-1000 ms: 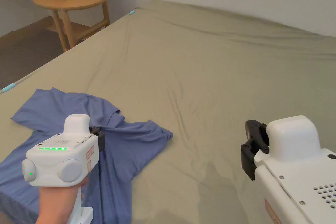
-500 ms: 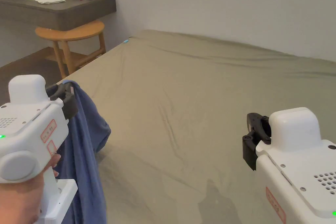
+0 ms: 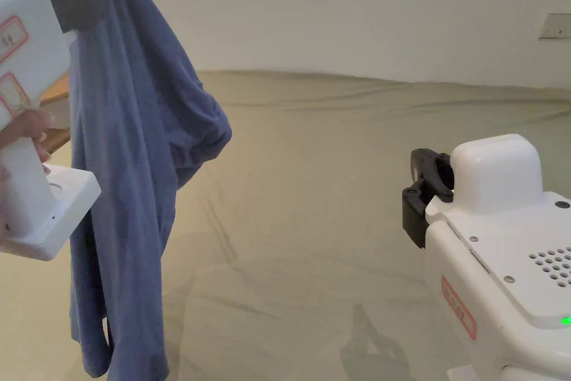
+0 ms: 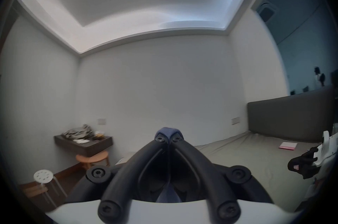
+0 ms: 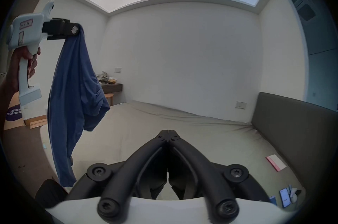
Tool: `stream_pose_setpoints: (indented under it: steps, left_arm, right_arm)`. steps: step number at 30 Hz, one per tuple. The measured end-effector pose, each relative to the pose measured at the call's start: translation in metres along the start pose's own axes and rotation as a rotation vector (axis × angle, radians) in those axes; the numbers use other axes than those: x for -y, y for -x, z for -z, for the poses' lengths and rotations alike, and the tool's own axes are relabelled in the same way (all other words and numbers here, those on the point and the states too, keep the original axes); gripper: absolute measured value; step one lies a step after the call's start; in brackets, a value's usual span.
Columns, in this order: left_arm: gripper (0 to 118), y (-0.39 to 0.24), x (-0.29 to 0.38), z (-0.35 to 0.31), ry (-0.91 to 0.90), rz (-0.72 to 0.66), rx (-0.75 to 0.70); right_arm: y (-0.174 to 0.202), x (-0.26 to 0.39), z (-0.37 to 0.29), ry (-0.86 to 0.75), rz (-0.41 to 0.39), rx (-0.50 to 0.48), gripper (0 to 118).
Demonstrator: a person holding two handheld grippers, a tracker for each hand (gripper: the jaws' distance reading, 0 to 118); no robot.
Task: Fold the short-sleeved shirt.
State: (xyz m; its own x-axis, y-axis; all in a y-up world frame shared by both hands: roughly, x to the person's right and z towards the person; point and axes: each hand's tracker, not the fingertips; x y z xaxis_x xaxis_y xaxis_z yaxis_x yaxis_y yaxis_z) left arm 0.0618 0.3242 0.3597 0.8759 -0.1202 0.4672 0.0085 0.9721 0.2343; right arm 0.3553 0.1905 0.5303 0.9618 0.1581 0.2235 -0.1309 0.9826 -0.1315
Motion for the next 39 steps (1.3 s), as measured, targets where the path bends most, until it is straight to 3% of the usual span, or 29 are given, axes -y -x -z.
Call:
stream_pose_setpoints:
  steps: [6, 12, 20, 25, 28, 29, 31, 32, 33, 34, 39]
  left_arm:
    - [0, -0.09, 0.01, 0.055, 0.019, 0.042, 0.187]
    - [0, -0.193, 0.073, 0.125, 0.161, 0.046, 0.377]
    - [0, -0.305, 0.256, 0.198, 0.611, 0.237, 0.507]
    - [0, -0.32, 0.375, 0.192, 0.916, 0.305, 0.485]
    - [0, -0.312, 0.412, 0.179, 1.001, 0.308, 0.45]
    - [6, -0.308, 0.417, 0.176, 1.002, 0.298, 0.449]
    - [37, -0.299, 0.42, 0.172, 1.011, 0.286, 0.439]
    - [60, -0.294, 0.417, 0.172, 1.015, 0.265, 0.435]
    - [93, -0.288, 0.413, 0.171, 1.012, 0.232, 0.428]
    - [110, -0.282, 0.403, 0.169, 1.001, 0.197, 0.427]
    - [115, -0.244, 0.335, 0.156, 0.826, 0.054, 0.351]
  right_arm:
    - [-0.049, 0.009, -0.022, 0.03, -0.026, 0.159, 2]
    - [-0.095, 0.029, -0.03, 0.108, -0.023, 0.289, 2]
    - [-0.141, 0.069, -0.01, 0.21, 0.024, 0.362, 2]
    - [-0.153, 0.098, 0.01, 0.288, 0.04, 0.359, 2]
    - [-0.155, 0.112, 0.018, 0.327, 0.045, 0.344, 2]
    - [-0.154, 0.115, 0.021, 0.336, 0.043, 0.339, 2]
    - [-0.152, 0.119, 0.025, 0.351, 0.037, 0.328, 2]
    - [-0.15, 0.12, 0.026, 0.357, 0.034, 0.322, 2]
    - [-0.148, 0.119, 0.026, 0.358, 0.031, 0.318, 2]
    - [-0.146, 0.118, 0.026, 0.359, 0.028, 0.312, 2]
    - [-0.136, 0.102, 0.023, 0.332, -0.013, 0.292, 2]
